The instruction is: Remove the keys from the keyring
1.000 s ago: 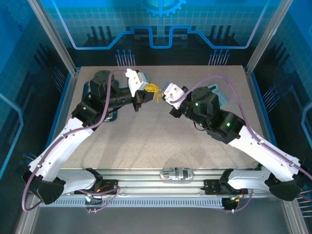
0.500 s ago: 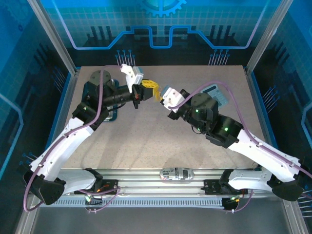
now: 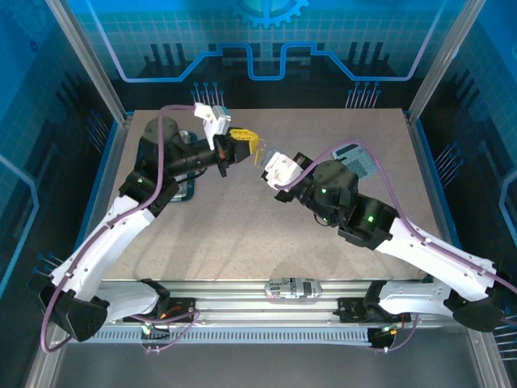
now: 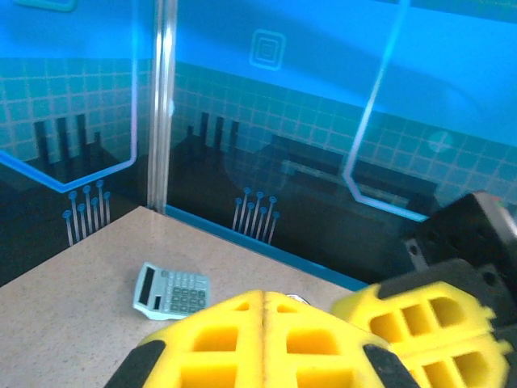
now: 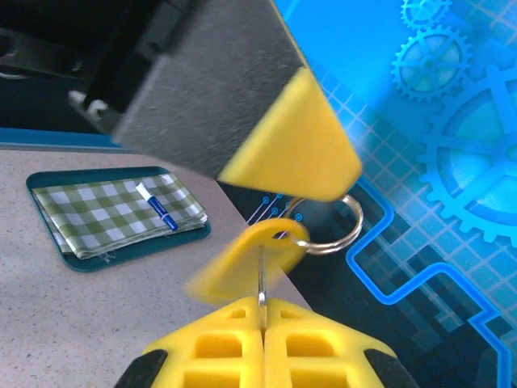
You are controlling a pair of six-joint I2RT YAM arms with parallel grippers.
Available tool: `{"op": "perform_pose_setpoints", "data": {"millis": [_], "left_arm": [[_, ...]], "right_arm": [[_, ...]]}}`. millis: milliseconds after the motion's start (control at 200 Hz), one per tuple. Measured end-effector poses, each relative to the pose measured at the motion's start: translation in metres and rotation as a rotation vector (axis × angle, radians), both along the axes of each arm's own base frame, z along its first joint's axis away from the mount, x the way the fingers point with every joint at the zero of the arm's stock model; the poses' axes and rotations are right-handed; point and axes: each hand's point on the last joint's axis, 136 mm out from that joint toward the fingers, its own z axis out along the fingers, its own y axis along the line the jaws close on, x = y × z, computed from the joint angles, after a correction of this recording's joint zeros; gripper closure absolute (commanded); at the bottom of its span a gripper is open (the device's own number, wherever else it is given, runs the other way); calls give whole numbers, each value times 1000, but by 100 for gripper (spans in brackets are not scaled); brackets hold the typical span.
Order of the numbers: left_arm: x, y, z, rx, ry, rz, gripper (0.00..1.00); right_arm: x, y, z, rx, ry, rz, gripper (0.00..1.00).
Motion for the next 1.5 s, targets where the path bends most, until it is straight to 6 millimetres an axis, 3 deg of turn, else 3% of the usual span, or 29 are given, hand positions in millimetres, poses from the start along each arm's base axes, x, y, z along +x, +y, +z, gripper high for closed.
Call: {"op": "perform_pose_setpoints", "data": {"millis": [130, 375, 475, 570, 731, 876, 1066, 1186, 1341, 1456, 1501], "left_arm": [[7, 6, -4, -9, 18, 38, 100], [8, 17, -5, -14, 21, 88, 100], [9, 21, -11, -4, 23, 115, 100], [14, 24, -30, 24, 44, 146, 100], [30, 30, -92, 88, 154, 227, 100], [48, 38, -174, 171, 317, 321, 100], [73, 46, -262, 252, 518, 437, 100], [87, 50, -303, 288, 609, 507, 100], [98, 57, -358, 350, 714, 585, 100], [107, 61, -380, 383, 758, 631, 100], [111, 62, -383, 388, 765, 647, 92]], "right_arm": [[-2, -3, -5, 1, 9, -1, 100], [-1, -19, 5, 64, 21, -32, 100], [6, -29, -2, 86, 57, -63, 100], [18, -42, -20, 108, 120, -107, 100], [40, -62, -69, 155, 274, -194, 100], [58, -76, -125, 190, 436, -276, 100], [84, -95, -223, 235, 694, -413, 100], [96, -96, -273, 252, 823, -468, 100], [109, -93, -316, 288, 934, -508, 100], [115, -92, -340, 305, 987, -533, 100], [117, -92, -348, 315, 1007, -541, 100]]}}
